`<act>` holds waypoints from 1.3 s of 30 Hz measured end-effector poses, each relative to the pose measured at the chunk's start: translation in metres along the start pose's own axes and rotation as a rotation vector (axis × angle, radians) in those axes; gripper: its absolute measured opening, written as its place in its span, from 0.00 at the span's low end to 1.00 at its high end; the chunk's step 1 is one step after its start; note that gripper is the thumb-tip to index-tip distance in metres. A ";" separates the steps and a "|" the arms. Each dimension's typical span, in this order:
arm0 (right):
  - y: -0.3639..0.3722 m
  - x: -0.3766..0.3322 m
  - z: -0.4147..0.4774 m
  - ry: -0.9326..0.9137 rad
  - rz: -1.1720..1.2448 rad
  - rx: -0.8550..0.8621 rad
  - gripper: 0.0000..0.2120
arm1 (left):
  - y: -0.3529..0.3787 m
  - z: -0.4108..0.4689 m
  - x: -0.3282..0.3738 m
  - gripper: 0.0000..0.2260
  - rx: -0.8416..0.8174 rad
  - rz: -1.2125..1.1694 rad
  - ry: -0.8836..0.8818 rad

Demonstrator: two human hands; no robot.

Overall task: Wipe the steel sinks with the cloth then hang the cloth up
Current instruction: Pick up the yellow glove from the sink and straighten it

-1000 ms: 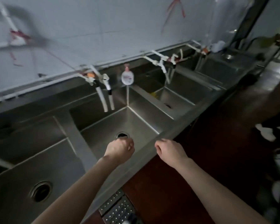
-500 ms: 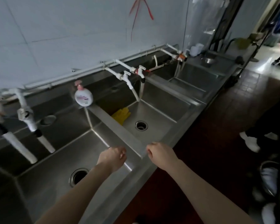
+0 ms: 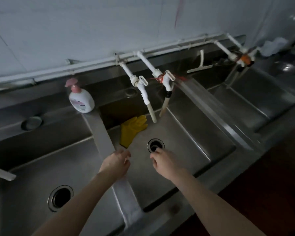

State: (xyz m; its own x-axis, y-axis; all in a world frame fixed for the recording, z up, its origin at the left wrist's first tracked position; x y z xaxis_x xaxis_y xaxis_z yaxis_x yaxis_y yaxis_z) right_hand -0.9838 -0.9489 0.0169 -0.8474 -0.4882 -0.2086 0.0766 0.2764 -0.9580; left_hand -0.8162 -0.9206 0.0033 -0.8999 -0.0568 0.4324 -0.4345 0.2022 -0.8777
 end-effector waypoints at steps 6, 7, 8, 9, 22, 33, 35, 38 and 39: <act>0.042 0.032 0.090 -0.178 -0.019 -0.140 0.16 | 0.053 0.085 -0.008 0.16 -0.068 -0.045 -0.246; 0.054 0.038 0.103 -0.192 -0.023 -0.170 0.17 | 0.065 0.097 -0.014 0.18 -0.105 -0.034 -0.286; 0.066 0.044 0.117 -0.206 -0.035 -0.197 0.18 | 0.077 0.110 -0.021 0.19 -0.146 -0.020 -0.327; 0.078 0.051 0.132 -0.215 -0.045 -0.221 0.20 | 0.089 0.124 -0.030 0.20 -0.178 -0.010 -0.361; 0.189 0.091 0.259 -0.303 -0.163 -0.353 0.24 | 0.194 0.228 -0.126 0.25 -0.215 0.024 -0.574; 0.178 0.079 0.249 -0.350 -0.091 -0.269 0.26 | 0.163 0.226 -0.120 0.08 0.074 -0.056 -0.535; 0.168 0.074 0.237 -0.360 -0.068 -0.205 0.29 | 0.152 0.217 -0.111 0.07 0.079 -0.095 -0.512; 0.147 0.064 0.209 -0.363 -0.034 -0.155 0.33 | 0.123 0.196 -0.085 0.09 0.134 -0.146 -0.469; 0.139 0.058 0.198 -0.395 -0.029 -0.147 0.34 | 0.111 0.187 -0.075 0.09 0.162 -0.184 -0.451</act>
State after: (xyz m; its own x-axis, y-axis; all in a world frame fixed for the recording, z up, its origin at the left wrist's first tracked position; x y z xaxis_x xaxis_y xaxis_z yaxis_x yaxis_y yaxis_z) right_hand -0.9182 -1.1024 -0.1675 -0.5797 -0.7693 -0.2686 -0.0442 0.3588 -0.9324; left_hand -0.8042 -1.0768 -0.1651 -0.7191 -0.5005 0.4820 -0.5555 -0.0027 -0.8315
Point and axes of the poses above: each hand's wrist, its own z-axis towards the middle knuckle, its own y-axis out of the palm, x = y × z, the point moved 7 cm from there along z, towards the middle knuckle
